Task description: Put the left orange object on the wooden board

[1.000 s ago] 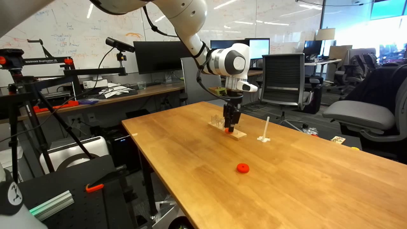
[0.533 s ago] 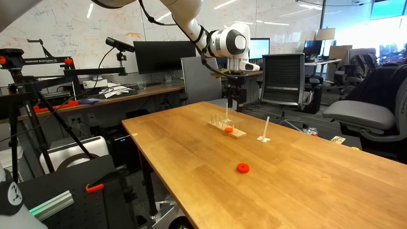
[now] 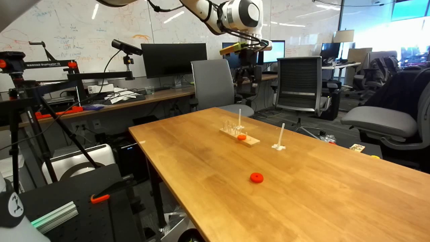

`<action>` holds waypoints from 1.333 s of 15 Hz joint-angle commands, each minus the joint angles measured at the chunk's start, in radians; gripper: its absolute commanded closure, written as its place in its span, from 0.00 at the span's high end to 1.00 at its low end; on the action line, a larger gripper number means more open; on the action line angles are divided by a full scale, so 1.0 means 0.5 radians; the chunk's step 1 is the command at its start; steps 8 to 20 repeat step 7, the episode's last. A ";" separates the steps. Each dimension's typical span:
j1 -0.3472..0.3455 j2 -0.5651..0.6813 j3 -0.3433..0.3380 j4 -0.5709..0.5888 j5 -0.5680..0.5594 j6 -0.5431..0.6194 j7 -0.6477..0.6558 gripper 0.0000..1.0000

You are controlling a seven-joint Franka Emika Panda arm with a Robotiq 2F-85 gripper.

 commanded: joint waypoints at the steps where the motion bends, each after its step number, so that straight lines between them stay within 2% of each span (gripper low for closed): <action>1: -0.019 0.128 0.040 0.323 0.004 -0.321 -0.177 1.00; 3: -0.022 0.154 0.053 0.402 0.019 -0.469 -0.233 1.00; 4: -0.002 0.057 0.016 0.189 0.001 -0.305 -0.155 1.00; 20: -0.002 0.066 0.016 0.189 0.001 -0.315 -0.160 1.00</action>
